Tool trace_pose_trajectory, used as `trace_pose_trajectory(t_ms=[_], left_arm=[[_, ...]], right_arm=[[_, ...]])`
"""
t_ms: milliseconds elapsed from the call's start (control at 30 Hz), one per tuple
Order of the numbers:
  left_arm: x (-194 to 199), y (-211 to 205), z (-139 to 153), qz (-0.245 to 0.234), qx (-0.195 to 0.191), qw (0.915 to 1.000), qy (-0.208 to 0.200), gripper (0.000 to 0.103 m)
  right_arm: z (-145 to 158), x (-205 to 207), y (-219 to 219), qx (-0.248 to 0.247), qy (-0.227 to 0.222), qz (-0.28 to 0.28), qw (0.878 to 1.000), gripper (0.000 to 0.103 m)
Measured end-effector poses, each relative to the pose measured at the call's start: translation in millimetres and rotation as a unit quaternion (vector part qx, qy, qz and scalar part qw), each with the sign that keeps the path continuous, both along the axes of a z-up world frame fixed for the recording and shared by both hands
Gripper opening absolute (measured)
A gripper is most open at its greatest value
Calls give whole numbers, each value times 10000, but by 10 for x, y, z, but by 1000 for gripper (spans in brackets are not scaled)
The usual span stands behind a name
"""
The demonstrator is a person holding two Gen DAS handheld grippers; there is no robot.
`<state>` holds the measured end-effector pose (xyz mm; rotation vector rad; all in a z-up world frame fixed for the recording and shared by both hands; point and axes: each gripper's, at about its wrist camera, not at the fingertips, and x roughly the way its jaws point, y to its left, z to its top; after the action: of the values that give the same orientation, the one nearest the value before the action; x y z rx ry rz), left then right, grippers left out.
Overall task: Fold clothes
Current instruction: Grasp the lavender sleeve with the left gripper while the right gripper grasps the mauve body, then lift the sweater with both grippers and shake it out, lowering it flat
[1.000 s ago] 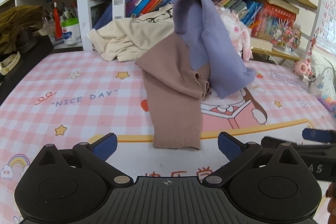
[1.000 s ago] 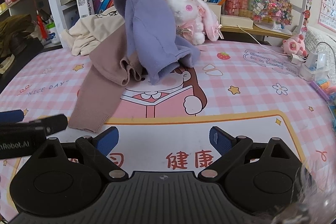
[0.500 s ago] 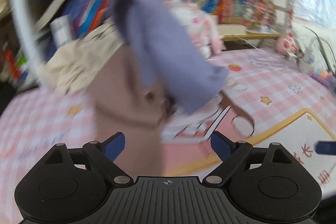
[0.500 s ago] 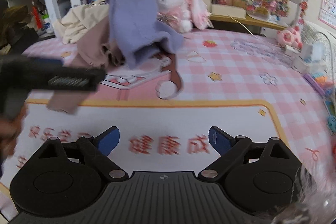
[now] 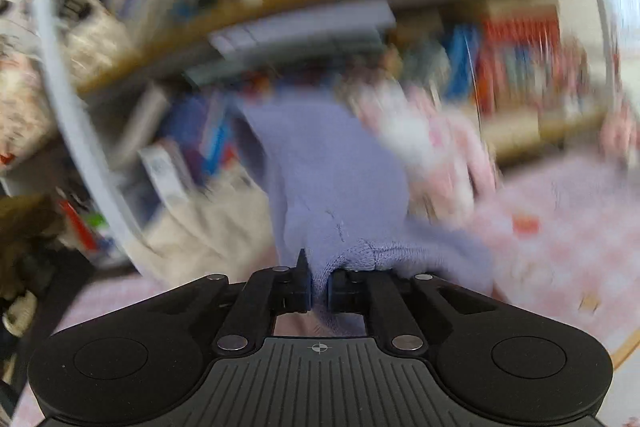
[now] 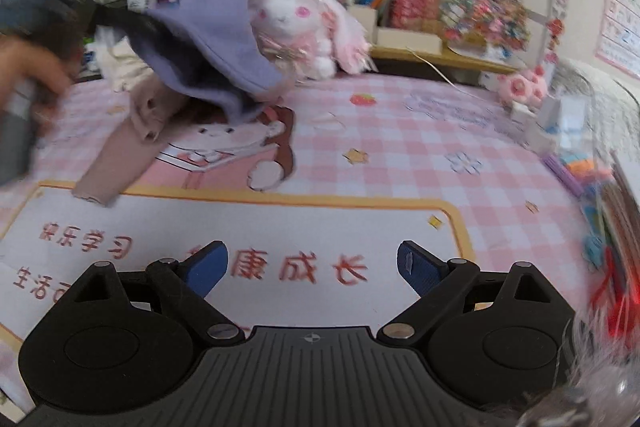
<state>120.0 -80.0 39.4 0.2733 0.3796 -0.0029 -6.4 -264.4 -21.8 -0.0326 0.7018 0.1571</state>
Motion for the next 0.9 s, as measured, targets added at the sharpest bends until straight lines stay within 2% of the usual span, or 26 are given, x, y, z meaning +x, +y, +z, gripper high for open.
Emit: trace_pose_trajectory(t_ms=[133,200,333,500,633,733,867,900], left_arm=[[-636,310,613,-142,-99,9989,-427,6],[-964,444,838,-64,-227,9981,-564,6],[-1420,637,1242,273,-443,9950,-853,6],[-1797,742,1567,537,-490,9907,-1153,6],[-1988,794,1821,641,-660,9862,-1375,6],[-2164,844,1958,669,-741,9822,-1589,6],[-2308,935,2140,810,-805,9756,-1875,6],[-2364,997,2178,875,-879,9728,-1958,6]], right_arm=[[75,104,260,23,-309,561,9979,93],[118,116,469,-30,-544,999,9935,93],[149,55,915,-270,-894,1933,9767,93],[102,-75,1360,-330,-1023,2850,9525,93],[42,-282,1643,-492,-1263,3613,9225,93],[-1,-483,1835,-841,-1675,4114,8920,93],[-82,-611,2021,-1250,-2008,4508,8607,93],[-81,-616,2027,-1304,-2096,4534,8564,85]])
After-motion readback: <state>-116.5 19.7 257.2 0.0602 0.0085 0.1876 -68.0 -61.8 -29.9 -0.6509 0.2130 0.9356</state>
